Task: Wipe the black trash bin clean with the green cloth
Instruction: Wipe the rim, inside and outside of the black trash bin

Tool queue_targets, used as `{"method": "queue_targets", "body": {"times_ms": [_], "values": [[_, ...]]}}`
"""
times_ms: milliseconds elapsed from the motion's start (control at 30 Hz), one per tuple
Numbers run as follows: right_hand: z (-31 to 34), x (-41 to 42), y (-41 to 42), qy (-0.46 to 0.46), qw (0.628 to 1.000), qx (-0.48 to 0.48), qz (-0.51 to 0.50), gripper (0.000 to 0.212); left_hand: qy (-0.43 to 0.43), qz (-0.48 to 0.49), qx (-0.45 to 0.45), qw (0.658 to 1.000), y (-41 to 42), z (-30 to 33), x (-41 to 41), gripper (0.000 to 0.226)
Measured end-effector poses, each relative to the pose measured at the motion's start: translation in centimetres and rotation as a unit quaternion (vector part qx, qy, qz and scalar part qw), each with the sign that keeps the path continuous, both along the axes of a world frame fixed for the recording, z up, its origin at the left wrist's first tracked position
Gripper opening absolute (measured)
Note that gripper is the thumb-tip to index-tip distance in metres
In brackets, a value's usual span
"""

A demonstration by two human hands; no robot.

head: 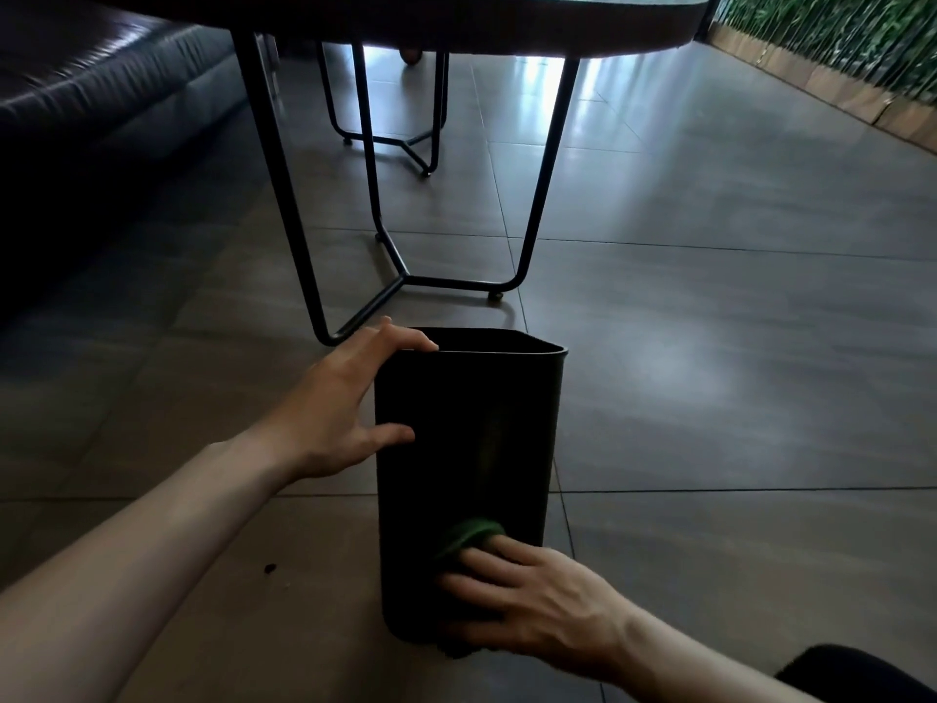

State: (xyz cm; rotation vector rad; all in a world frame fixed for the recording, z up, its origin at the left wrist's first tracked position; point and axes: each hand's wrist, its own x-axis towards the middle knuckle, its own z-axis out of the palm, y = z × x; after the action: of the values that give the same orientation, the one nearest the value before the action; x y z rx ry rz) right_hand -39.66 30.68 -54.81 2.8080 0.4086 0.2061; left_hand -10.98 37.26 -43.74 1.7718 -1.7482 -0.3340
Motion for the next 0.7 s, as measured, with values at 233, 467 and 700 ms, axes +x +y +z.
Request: {"method": "queue_targets", "body": {"times_ms": [233, 467, 700], "values": [[6.5, 3.6, -4.8, -0.156, 0.969, 0.077, -0.176, 0.066, 0.004, -0.014, -0.018, 1.0, -0.2, -0.1, 0.0, 0.075], [0.6, 0.5, -1.0, -0.034, 0.999, 0.019, -0.019, 0.038, -0.002, -0.002, -0.015, 1.0, -0.1, -0.2, 0.3, 0.08], [5.5, 2.0, -5.1, -0.148, 0.974, 0.083, -0.153, 0.065, 0.004, -0.005, -0.026, 1.0, -0.6, -0.2, 0.2, 0.083]]}}
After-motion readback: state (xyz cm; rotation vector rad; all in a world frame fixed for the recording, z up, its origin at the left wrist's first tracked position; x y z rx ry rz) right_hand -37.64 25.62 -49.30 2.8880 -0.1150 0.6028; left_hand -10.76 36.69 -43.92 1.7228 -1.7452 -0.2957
